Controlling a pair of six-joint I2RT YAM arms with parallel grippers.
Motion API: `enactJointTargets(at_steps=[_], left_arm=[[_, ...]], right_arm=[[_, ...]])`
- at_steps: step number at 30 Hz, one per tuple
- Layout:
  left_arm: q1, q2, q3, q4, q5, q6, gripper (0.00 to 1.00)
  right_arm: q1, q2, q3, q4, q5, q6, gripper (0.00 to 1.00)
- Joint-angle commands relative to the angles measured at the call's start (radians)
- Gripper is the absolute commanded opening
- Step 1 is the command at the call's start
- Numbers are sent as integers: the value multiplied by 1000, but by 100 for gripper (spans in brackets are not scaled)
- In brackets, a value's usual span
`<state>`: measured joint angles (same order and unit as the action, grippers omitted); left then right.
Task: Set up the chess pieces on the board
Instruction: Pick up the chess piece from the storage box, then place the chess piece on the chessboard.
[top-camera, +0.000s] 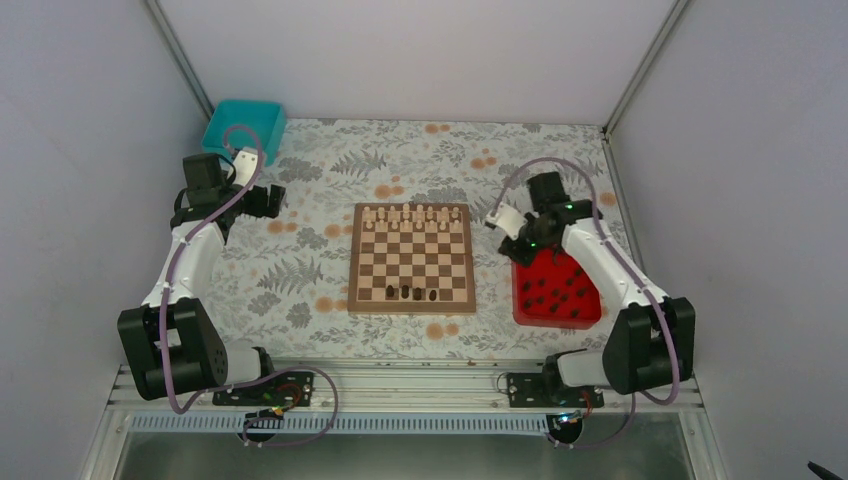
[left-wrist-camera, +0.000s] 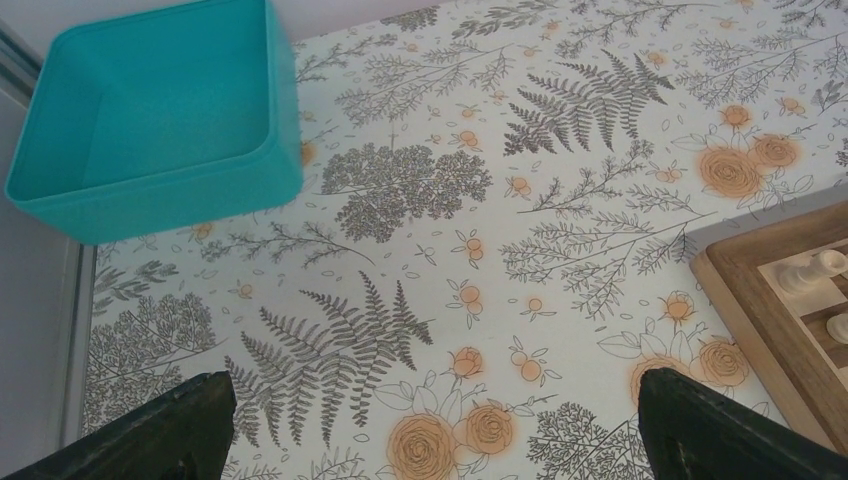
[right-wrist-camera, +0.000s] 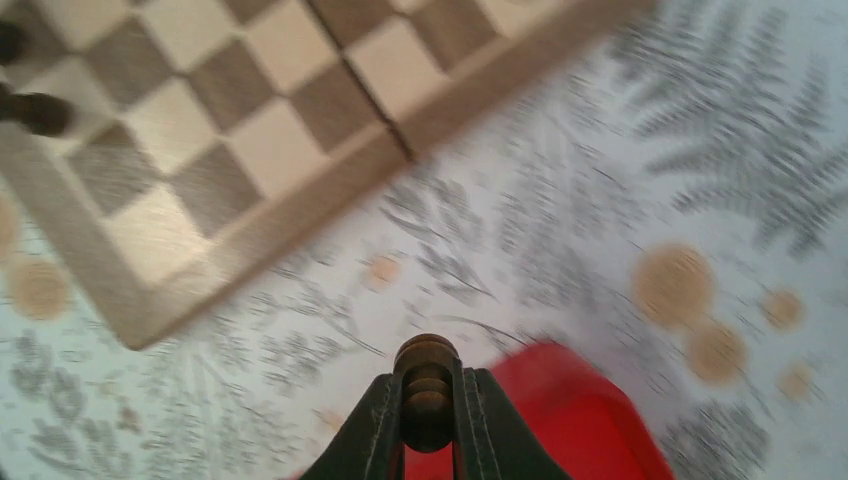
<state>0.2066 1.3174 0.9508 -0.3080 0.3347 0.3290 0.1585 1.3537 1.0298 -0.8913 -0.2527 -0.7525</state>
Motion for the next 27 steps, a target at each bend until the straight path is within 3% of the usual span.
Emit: enactJointTargets(at_steps=[1,17,27], left_arm=[[7,0,9,3,24,1,100],[8,6,10,3,18,2,100],[7,11,8,5,22,4,100]], right_arm=[[121,30,-8,-30,-47,67,8],[329,225,-19,103,-71,105,8],[356,256,-26,118,-48,115,8]])
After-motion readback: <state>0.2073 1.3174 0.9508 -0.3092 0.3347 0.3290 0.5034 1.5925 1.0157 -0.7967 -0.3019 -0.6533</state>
